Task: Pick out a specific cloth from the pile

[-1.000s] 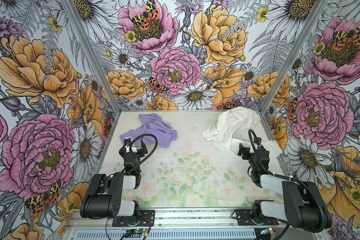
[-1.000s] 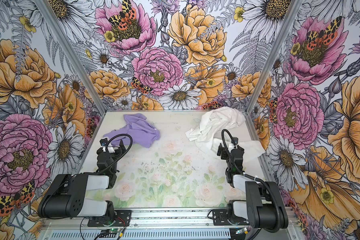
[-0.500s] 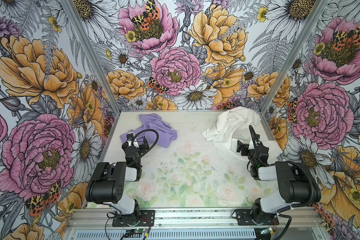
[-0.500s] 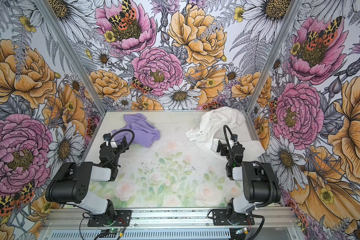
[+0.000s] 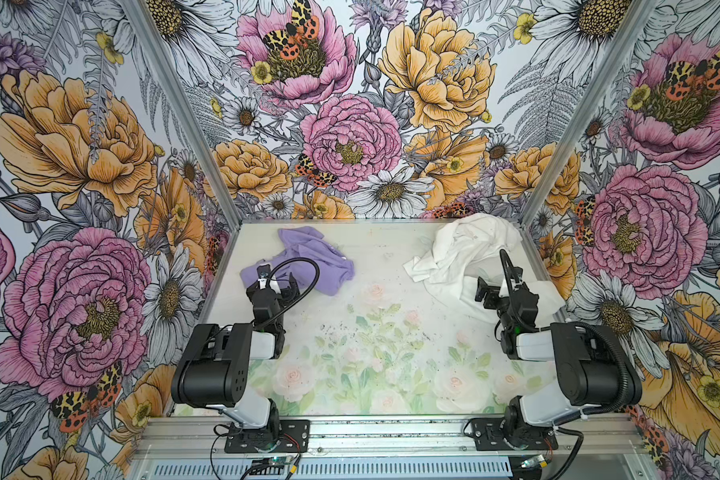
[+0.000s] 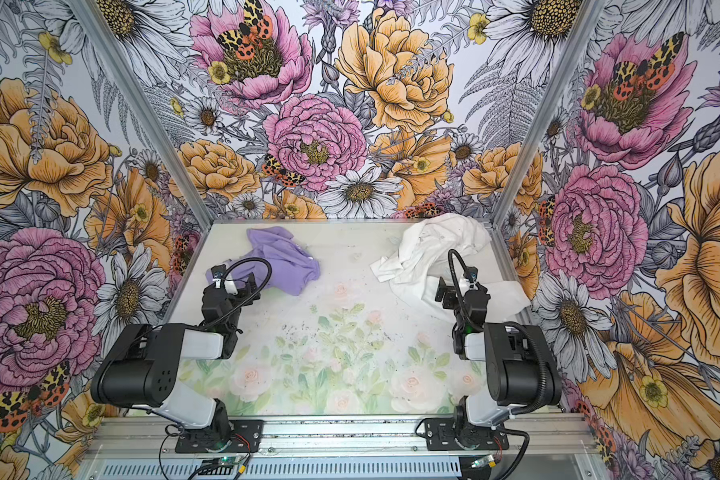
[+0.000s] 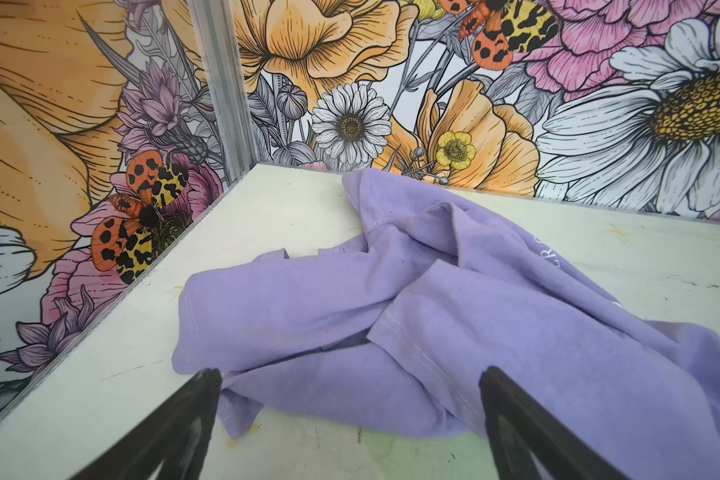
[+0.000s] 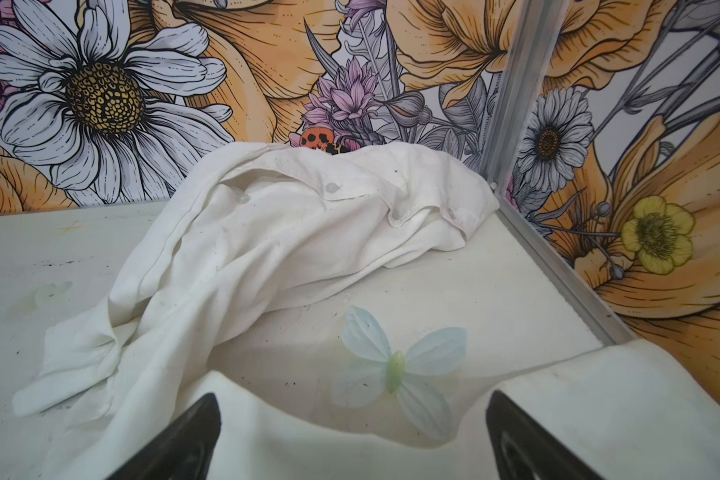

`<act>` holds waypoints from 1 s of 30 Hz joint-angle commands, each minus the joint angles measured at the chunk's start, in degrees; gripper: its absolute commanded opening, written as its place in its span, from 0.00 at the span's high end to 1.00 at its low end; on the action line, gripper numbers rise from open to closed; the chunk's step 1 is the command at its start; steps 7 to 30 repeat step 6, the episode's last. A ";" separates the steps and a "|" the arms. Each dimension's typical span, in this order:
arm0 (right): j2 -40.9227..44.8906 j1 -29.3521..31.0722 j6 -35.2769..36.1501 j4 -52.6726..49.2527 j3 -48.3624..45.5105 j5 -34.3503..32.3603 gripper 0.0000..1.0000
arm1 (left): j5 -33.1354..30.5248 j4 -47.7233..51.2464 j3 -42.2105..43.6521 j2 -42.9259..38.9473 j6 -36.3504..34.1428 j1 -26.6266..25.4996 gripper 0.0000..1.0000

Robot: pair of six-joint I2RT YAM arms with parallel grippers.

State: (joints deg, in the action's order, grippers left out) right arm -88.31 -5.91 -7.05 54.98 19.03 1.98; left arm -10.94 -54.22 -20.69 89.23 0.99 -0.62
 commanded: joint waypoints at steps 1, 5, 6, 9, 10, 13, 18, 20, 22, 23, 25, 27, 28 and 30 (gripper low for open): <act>0.25 0.52 -1.04 2.53 -0.40 -1.10 0.01 | -0.64 -0.17 -0.69 -0.40 -1.08 -0.30 0.01; 0.16 0.48 -0.97 2.28 -0.16 -0.76 0.00 | -0.57 -0.23 -0.67 -0.37 -1.09 -0.26 0.01; 0.16 0.49 -0.94 1.99 -0.03 -0.53 0.01 | -0.61 -0.24 -0.67 -0.37 -1.08 -0.26 0.01; 0.16 0.49 -0.94 1.99 -0.03 -0.53 0.01 | -0.61 -0.24 -0.67 -0.37 -1.08 -0.26 0.01; 0.16 0.49 -0.94 1.99 -0.03 -0.53 0.01 | -0.61 -0.24 -0.67 -0.37 -1.08 -0.26 0.01; 0.16 0.49 -0.94 1.99 -0.03 -0.53 0.01 | -0.61 -0.24 -0.67 -0.37 -1.08 -0.26 0.01; 0.16 0.49 -0.94 1.99 -0.03 -0.53 0.01 | -0.61 -0.24 -0.67 -0.37 -1.08 -0.26 0.01; 0.16 0.49 -0.94 1.99 -0.03 -0.53 0.01 | -0.61 -0.24 -0.67 -0.37 -1.08 -0.26 0.01; 0.16 0.49 -0.94 1.99 -0.03 -0.53 0.01 | -0.61 -0.24 -0.67 -0.37 -1.08 -0.26 0.01; 0.16 0.49 -0.94 1.99 -0.03 -0.53 0.01 | -0.61 -0.24 -0.67 -0.37 -1.08 -0.26 0.01; 0.16 0.49 -0.94 1.99 -0.03 -0.53 0.01 | -0.61 -0.24 -0.67 -0.37 -1.08 -0.26 0.01; 0.16 0.49 -0.94 1.99 -0.03 -0.53 0.01 | -0.61 -0.24 -0.67 -0.37 -1.08 -0.26 0.01; 0.16 0.49 -0.94 1.99 -0.03 -0.53 0.01 | -0.61 -0.24 -0.67 -0.37 -1.08 -0.26 0.01; 0.16 0.49 -0.94 1.99 -0.03 -0.53 0.01 | -0.61 -0.24 -0.67 -0.37 -1.08 -0.26 0.01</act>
